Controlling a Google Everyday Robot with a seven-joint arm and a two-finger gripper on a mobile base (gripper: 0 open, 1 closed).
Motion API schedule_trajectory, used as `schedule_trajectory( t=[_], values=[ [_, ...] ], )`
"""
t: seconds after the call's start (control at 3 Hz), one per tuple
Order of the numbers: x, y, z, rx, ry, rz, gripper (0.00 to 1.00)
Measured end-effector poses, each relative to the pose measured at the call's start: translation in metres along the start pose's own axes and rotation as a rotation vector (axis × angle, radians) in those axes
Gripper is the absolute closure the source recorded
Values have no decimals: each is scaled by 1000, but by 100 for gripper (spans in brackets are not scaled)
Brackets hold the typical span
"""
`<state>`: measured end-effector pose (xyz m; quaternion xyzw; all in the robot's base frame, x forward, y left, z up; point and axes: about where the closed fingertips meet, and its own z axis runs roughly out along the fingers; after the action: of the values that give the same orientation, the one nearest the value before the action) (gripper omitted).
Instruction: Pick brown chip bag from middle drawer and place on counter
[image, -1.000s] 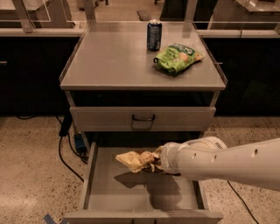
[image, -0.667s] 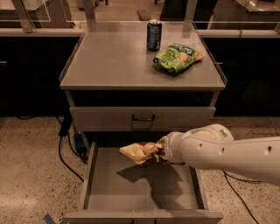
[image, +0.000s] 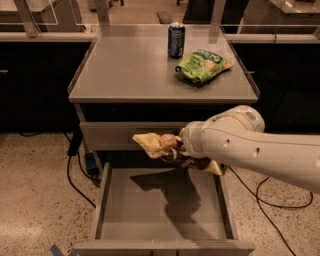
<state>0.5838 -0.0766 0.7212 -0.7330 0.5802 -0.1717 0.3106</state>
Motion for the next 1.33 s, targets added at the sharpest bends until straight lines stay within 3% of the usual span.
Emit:
schedule_trajectory(
  t=[0.33, 0.67, 1.33],
  values=[
    [-18, -36, -15, 36, -8, -40, 100],
    [-21, -37, -16, 27, -15, -40, 100],
    [-42, -85, -70, 28, -19, -71, 100]
  ],
)
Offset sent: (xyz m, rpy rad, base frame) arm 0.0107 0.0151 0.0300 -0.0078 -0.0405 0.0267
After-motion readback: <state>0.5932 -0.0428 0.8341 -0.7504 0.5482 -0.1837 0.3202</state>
